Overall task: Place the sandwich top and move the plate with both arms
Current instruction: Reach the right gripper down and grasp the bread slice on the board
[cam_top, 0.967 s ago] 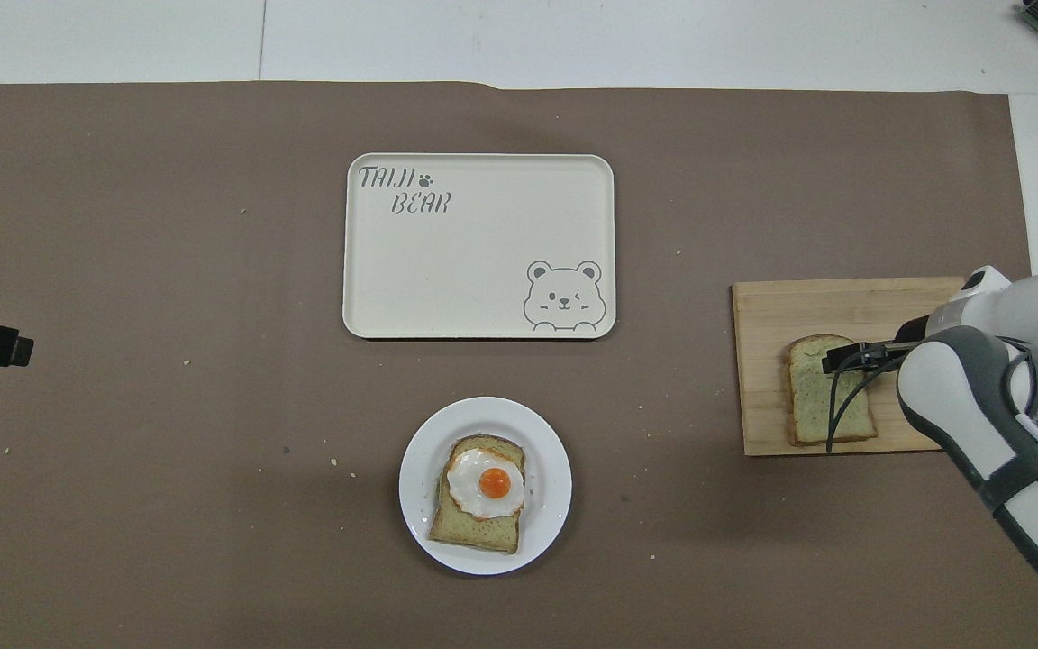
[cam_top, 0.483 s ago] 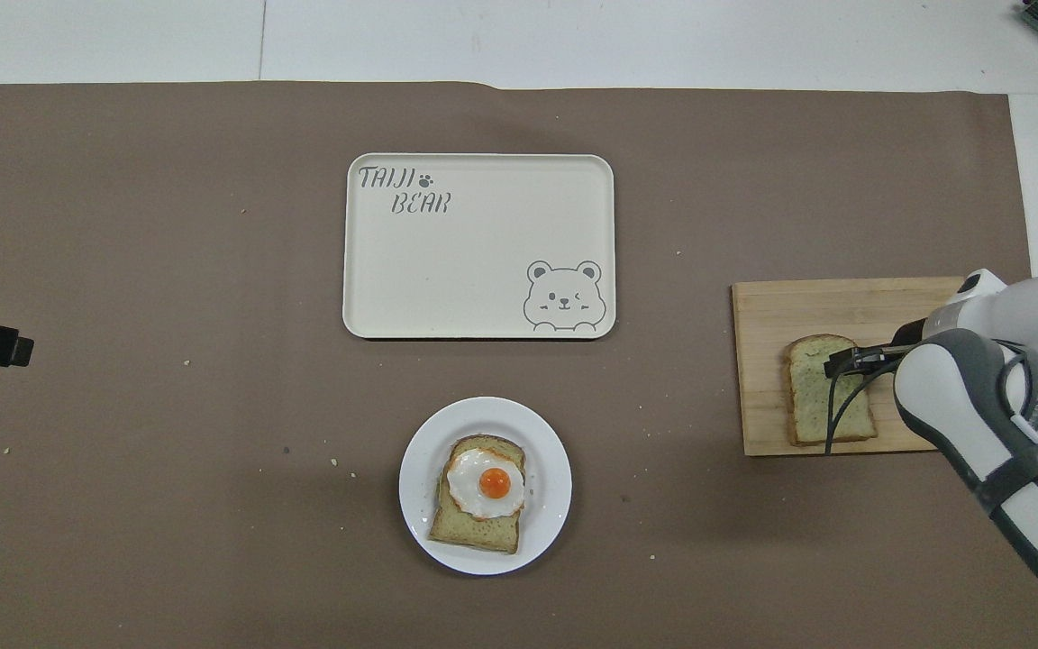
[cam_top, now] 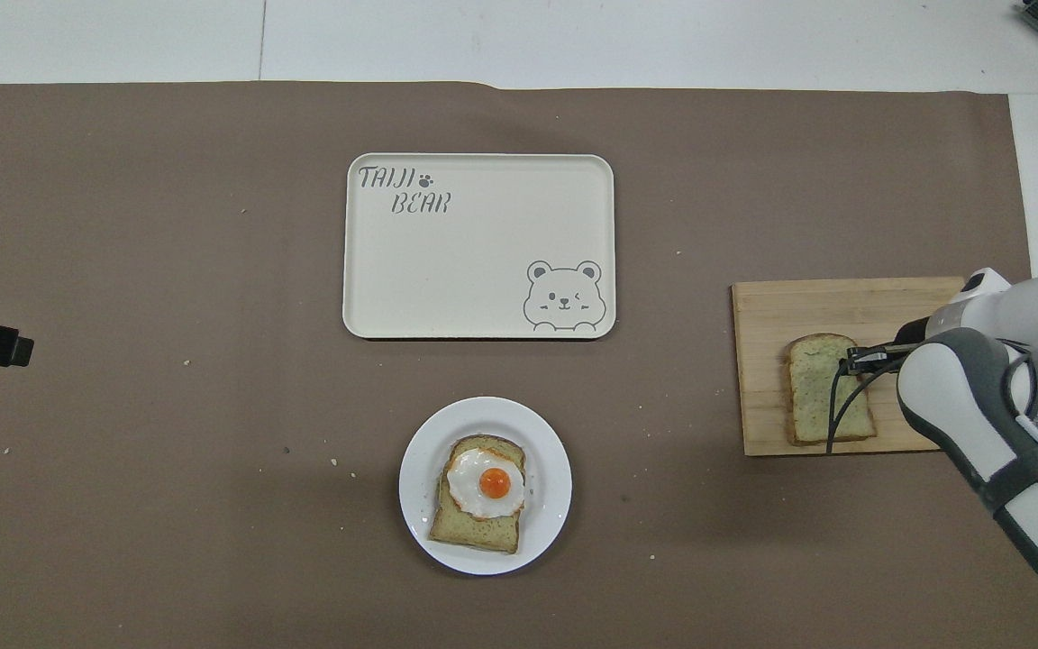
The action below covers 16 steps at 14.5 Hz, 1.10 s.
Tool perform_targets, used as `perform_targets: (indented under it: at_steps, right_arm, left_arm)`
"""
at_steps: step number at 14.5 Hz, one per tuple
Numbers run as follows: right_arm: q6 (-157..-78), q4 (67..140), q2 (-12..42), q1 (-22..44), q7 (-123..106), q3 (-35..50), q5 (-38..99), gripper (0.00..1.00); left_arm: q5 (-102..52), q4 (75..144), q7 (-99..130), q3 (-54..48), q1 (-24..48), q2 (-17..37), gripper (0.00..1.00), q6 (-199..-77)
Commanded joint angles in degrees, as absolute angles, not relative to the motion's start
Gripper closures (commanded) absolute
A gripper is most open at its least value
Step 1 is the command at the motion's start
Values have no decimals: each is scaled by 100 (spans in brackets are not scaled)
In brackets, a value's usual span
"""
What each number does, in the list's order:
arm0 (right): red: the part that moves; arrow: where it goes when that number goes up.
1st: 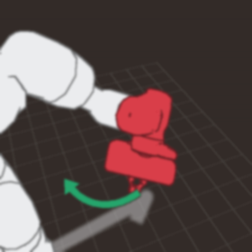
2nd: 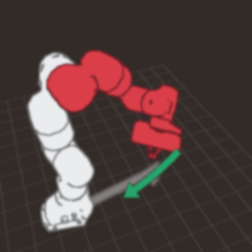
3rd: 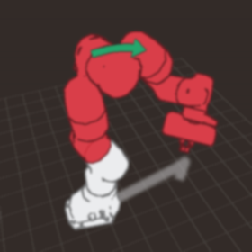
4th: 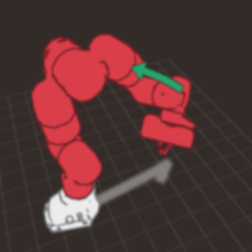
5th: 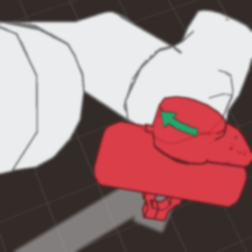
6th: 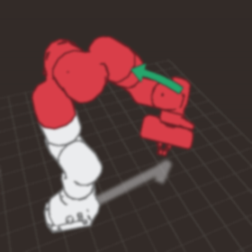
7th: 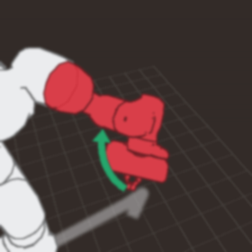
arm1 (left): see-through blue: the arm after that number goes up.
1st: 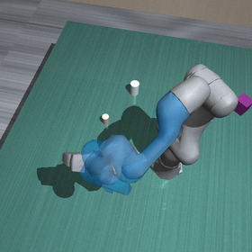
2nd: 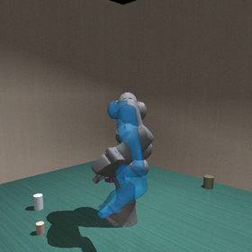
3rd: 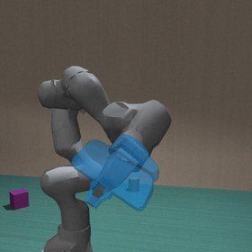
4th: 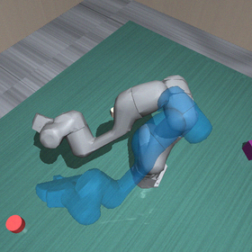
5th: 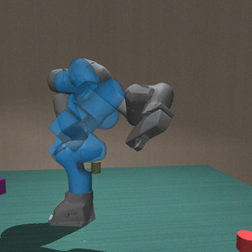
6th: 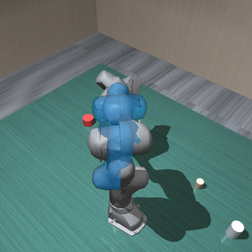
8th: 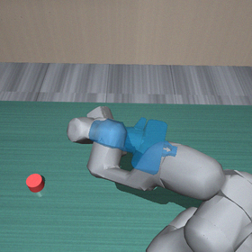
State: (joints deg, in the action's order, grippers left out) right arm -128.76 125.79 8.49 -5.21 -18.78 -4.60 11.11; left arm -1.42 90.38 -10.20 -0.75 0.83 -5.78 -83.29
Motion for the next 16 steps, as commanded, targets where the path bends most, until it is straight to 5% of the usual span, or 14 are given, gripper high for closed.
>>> perform_targets:
  at_steps: [1,8,16]
  right_arm:
    - [-13008,12613,896,-527,-1898,-413,1274,100]
    - [-12702,12165,905,-527,-2013,-413,1222,100]
    - [-10875,11041,835,-527,-2021,-352,1195,100]
  left_arm:
    - [-167,9114,-976,-114,18,-659,0,-8393]
    - [-167,9114,-976,-114,18,-659,0,-8394]
    - [-167,9114,-976,-114,18,-659,0,-8394]
